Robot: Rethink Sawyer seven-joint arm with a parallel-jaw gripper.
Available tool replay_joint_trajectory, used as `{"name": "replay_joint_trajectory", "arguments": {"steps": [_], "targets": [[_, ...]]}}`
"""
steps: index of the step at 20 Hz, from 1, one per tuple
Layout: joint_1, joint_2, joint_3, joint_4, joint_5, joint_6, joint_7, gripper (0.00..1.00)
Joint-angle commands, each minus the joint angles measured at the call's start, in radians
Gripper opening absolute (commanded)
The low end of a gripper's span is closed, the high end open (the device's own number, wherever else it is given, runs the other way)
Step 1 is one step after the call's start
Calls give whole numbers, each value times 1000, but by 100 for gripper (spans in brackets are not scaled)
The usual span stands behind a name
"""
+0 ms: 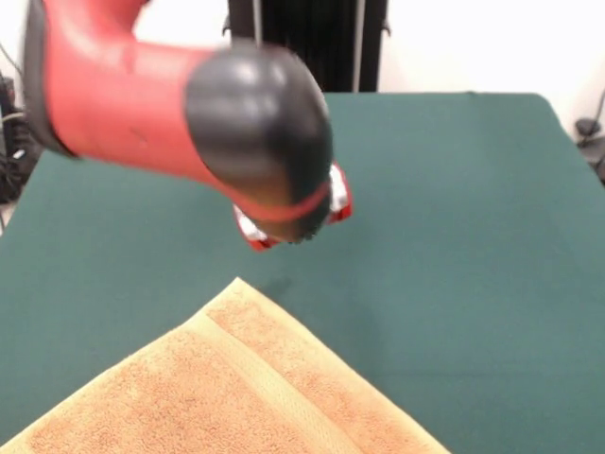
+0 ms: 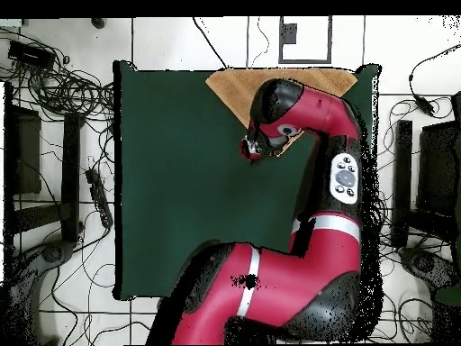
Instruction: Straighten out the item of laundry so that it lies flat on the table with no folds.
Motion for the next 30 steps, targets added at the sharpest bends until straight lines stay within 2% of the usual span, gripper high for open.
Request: {"name": "replay_joint_trajectory", "arguments": {"steps": [1,6,14,20,30], "targets": [[-23,-201,132,182,122,-114,157,0],[-21,-182,133,149,135,-164,169,0],[11,-32,58,-86,30,-180,168,0],[30,18,10,-131,-45,-224,185,0],[37,58,20,-130,-82,-458,263,0]]}}
